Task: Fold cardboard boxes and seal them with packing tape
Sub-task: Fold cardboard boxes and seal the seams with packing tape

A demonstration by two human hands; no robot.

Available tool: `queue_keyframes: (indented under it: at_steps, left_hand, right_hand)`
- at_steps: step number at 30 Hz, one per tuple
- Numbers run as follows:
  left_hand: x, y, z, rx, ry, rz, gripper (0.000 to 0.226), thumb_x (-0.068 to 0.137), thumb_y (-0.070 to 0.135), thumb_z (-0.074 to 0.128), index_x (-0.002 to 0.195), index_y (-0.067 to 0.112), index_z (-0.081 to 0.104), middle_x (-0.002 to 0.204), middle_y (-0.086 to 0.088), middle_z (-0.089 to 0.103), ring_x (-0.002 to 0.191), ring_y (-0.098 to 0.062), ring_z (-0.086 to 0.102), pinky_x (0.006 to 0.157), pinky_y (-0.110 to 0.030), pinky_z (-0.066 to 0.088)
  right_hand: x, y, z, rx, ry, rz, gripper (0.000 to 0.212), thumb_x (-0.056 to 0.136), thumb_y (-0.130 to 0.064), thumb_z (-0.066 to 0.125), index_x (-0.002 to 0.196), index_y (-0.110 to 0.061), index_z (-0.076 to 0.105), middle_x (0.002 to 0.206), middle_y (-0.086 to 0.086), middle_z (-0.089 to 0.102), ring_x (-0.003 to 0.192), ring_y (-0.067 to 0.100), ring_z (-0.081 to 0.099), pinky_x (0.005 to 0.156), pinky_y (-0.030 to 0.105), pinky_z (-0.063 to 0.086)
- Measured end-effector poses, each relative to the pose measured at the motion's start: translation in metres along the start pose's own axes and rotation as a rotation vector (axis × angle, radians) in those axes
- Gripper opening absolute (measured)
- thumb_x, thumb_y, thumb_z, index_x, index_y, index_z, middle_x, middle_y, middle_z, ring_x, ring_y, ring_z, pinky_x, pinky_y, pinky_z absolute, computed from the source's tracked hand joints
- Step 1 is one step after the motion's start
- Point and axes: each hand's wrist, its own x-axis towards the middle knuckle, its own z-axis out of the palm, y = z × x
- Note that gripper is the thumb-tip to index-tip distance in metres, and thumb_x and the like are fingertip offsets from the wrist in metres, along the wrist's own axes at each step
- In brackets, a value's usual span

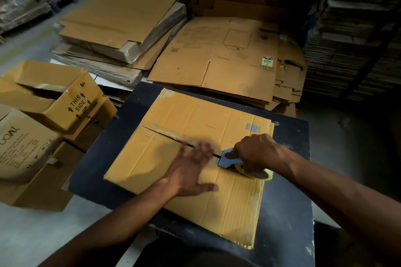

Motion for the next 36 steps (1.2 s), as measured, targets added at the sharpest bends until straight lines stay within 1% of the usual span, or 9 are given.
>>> queue_keyframes:
  at_steps: [2,11,16,21,26,28,32,34,36]
  left_hand:
    - [0.005,0.008,0.006,0.019,0.012,0.154,0.112,0.087,0.093,0.016,0.162,0.018,-0.018,0.169,0.0,-0.024,0.155,-0.015,-0.026,0.126,-0.055,-0.01]
    - [0.005,0.007,0.013,-0.016,0.107,0.128,0.107,0.088,0.093,0.018,0.166,0.023,-0.002,0.171,0.007,-0.014,0.156,-0.006,-0.018,0.128,-0.048,-0.003]
    - [0.007,0.006,0.012,-0.048,0.047,0.102,0.109,0.087,0.094,0.017,0.164,0.024,-0.013,0.17,0.01,-0.021,0.154,-0.004,-0.025,0.127,-0.046,-0.008]
    - [0.008,0.021,0.005,0.006,0.038,0.075,0.116,0.078,0.095,0.0,0.162,0.017,-0.017,0.168,0.002,-0.027,0.153,-0.014,-0.031,0.125,-0.051,-0.014]
    - [0.026,0.076,-0.005,-0.037,0.033,0.029,0.123,0.081,0.098,0.013,0.16,0.009,-0.019,0.164,-0.008,-0.033,0.152,-0.021,-0.034,0.123,-0.056,-0.018]
    - [0.038,0.105,0.001,-0.081,0.083,0.052,0.123,0.082,0.097,0.018,0.162,0.008,-0.01,0.168,-0.011,-0.023,0.155,-0.022,-0.027,0.123,-0.058,-0.015]
    - [0.049,0.123,0.022,-0.111,0.24,0.056,0.116,0.087,0.092,0.031,0.159,0.001,0.031,0.168,-0.019,0.023,0.158,-0.029,0.015,0.122,-0.066,0.018]
    - [0.051,0.119,0.028,-0.088,0.271,0.074,0.113,0.088,0.091,0.032,0.156,0.001,0.039,0.166,-0.019,0.029,0.156,-0.029,0.023,0.12,-0.066,0.025]
    - [0.051,0.119,0.027,-0.072,0.267,0.065,0.11,0.089,0.09,0.031,0.157,0.003,0.037,0.166,-0.017,0.028,0.156,-0.028,0.022,0.121,-0.063,0.021]
  right_hand:
    - [0.001,-0.004,-0.004,-0.051,-0.014,-0.016,0.062,0.097,-0.033,0.061,0.153,-0.047,0.038,0.121,0.0,0.065,0.107,0.024,0.063,0.075,0.034,0.044]
    - [-0.012,0.024,0.009,-0.047,-0.07,-0.015,0.078,0.086,-0.024,0.076,0.151,-0.048,0.04,0.109,-0.006,0.066,0.093,0.018,0.065,0.075,0.035,0.056]
    - [-0.044,0.059,0.037,0.003,-0.17,0.013,0.074,0.092,-0.03,0.07,0.155,-0.047,0.035,0.13,-0.004,0.061,0.115,0.018,0.059,0.092,0.037,0.054]
    - [-0.047,0.062,0.05,0.038,-0.124,0.017,0.071,0.094,-0.033,0.068,0.154,-0.05,0.034,0.128,-0.001,0.06,0.112,0.02,0.062,0.088,0.036,0.055]
    - [-0.048,0.061,0.049,0.055,-0.088,0.042,0.067,0.094,-0.03,0.069,0.152,-0.048,0.041,0.121,-0.002,0.064,0.105,0.021,0.065,0.087,0.037,0.058]
    - [-0.049,0.06,0.048,0.051,-0.102,0.044,0.066,0.094,-0.029,0.069,0.152,-0.047,0.041,0.121,-0.002,0.065,0.104,0.021,0.066,0.084,0.035,0.057]
    - [-0.056,0.062,0.047,0.063,-0.088,0.045,0.064,0.094,-0.029,0.069,0.15,-0.046,0.044,0.125,-0.003,0.067,0.109,0.022,0.067,0.084,0.035,0.057]
    - [-0.059,0.064,0.052,0.08,-0.067,0.039,0.065,0.094,-0.029,0.069,0.151,-0.047,0.043,0.127,-0.003,0.066,0.109,0.021,0.066,0.08,0.034,0.054]
    - [-0.062,0.068,0.062,0.131,-0.05,0.044,0.067,0.095,-0.029,0.07,0.151,-0.05,0.04,0.128,-0.002,0.065,0.108,0.02,0.065,0.08,0.033,0.055]
